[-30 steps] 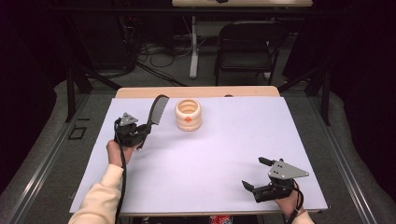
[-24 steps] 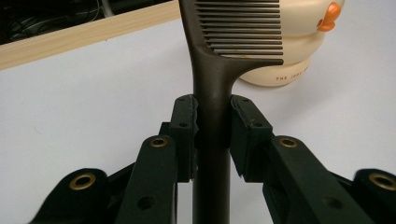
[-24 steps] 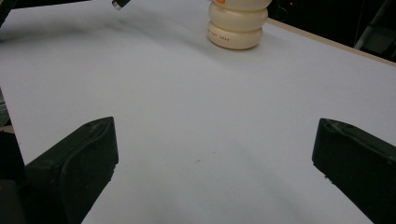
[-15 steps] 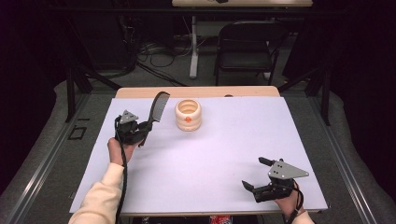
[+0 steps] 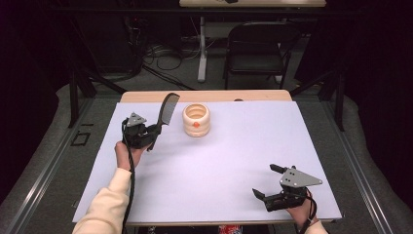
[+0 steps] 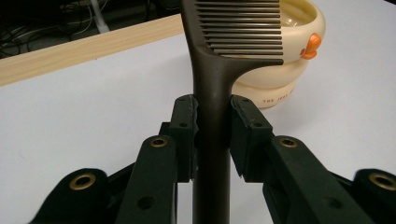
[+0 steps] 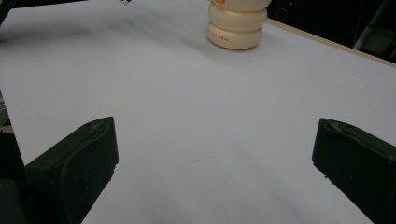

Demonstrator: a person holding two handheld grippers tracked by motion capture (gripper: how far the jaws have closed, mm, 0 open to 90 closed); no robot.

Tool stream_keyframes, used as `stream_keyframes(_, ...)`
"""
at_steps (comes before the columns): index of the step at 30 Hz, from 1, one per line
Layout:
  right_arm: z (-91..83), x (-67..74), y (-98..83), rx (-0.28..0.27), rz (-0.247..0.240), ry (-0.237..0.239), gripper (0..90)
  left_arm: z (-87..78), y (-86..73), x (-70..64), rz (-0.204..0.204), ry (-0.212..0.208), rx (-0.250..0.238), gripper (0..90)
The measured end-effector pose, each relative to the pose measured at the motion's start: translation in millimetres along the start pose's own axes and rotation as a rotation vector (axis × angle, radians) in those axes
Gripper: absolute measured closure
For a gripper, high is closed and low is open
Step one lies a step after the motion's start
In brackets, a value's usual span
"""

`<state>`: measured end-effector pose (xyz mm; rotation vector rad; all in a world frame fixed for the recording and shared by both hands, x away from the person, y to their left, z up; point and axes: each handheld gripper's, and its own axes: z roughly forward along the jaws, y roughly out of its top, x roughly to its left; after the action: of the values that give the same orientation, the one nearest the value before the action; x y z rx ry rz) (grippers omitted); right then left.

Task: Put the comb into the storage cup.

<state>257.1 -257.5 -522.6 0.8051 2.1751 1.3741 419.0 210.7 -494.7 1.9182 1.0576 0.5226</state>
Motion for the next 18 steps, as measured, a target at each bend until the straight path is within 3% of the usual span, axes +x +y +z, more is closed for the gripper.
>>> stream_keyframes(18, -0.2, 0.0, -0.1, 0.001, 0.001, 0.001, 0.0, 7.3, 11.0, -6.2, -0.019, -0.031, -0.025, 72.3)
